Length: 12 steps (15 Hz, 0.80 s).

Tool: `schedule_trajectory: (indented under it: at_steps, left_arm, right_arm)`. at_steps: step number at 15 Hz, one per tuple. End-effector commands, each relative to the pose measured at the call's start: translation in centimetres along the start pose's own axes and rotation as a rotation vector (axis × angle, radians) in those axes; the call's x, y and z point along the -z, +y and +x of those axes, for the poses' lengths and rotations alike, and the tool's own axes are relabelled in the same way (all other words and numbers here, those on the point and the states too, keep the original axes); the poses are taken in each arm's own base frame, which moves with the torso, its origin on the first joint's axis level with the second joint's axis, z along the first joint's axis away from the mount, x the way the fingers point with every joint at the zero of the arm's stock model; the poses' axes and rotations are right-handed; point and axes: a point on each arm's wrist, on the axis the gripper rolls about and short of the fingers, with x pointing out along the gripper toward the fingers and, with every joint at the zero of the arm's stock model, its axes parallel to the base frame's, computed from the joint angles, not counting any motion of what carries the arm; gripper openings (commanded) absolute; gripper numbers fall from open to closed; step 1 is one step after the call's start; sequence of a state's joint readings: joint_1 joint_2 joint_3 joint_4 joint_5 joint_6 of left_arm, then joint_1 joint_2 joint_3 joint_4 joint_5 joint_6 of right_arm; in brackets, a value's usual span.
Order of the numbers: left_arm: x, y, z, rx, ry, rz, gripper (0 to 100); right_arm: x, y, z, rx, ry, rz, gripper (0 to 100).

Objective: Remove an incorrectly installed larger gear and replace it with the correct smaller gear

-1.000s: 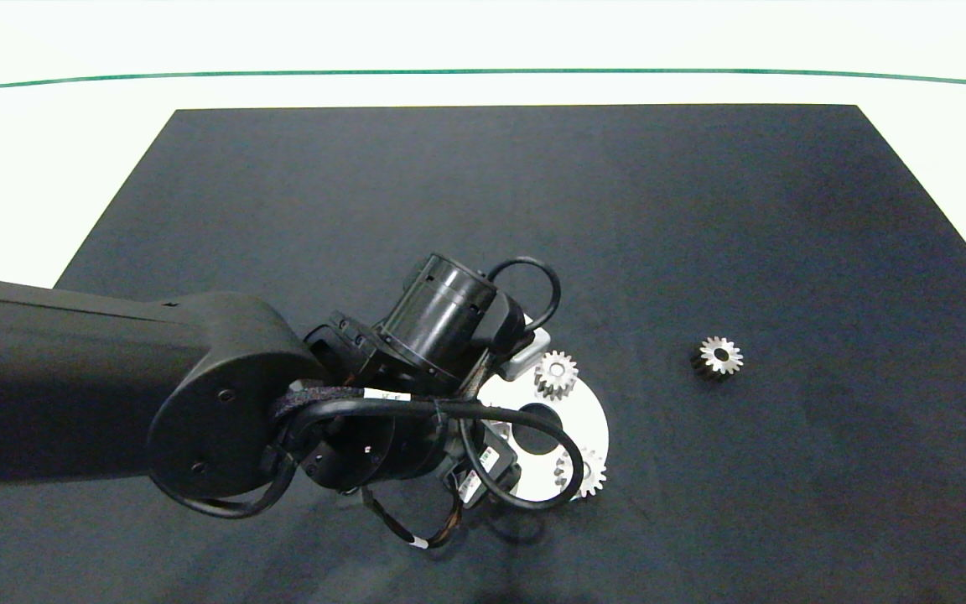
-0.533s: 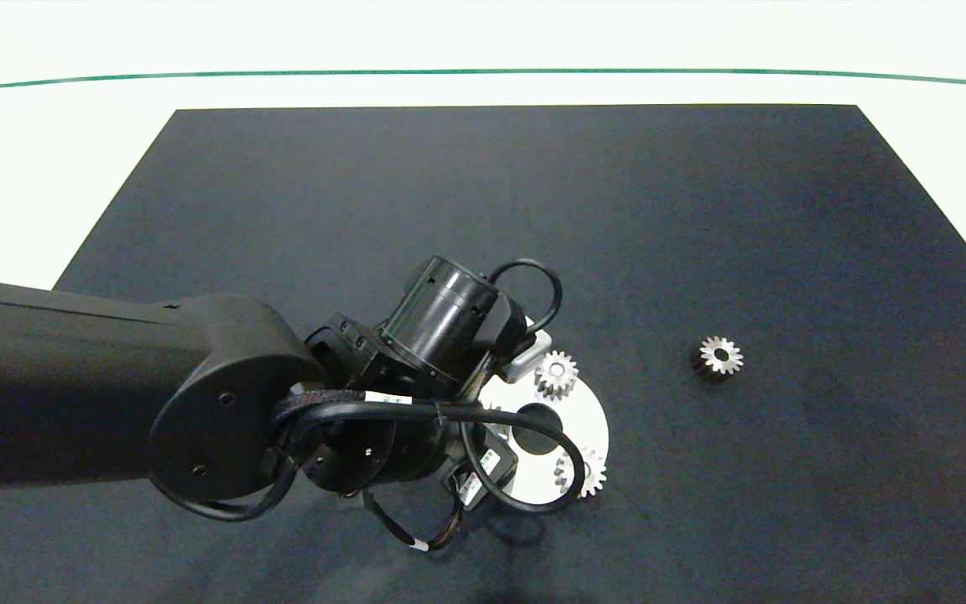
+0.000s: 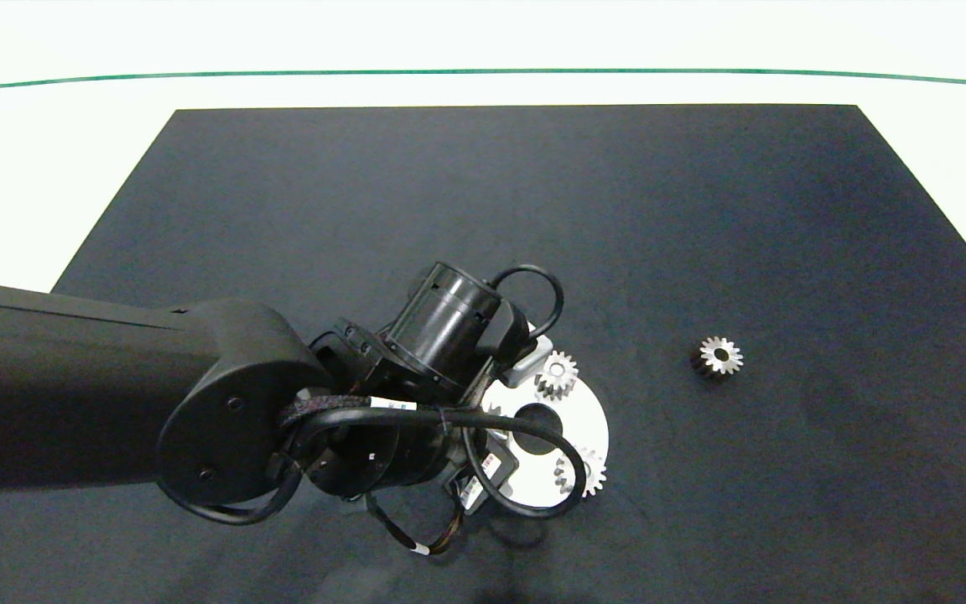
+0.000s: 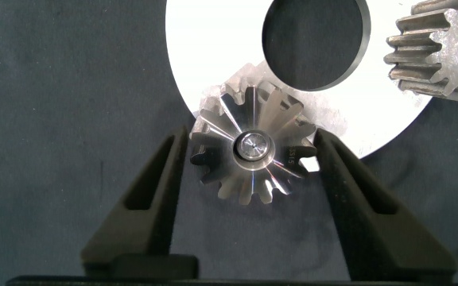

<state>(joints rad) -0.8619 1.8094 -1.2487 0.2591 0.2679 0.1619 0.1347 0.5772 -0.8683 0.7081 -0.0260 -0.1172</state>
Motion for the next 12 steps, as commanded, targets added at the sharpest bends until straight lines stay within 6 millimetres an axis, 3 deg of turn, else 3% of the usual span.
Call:
schedule_trajectory:
  at_steps: [1, 12]
  left_arm:
    - [0.03, -0.03, 0.08, -0.001, 0.004, 0.002, 56]
    - [0.07, -0.07, 0.03, 0.0, 0.005, 0.0, 35]
  right_arm:
    - [0.03, 0.01, 0.02, -0.002, 0.005, -0.001, 100]
    - [0.04, 0.0, -0.01, -0.001, 0.003, -0.001, 100]
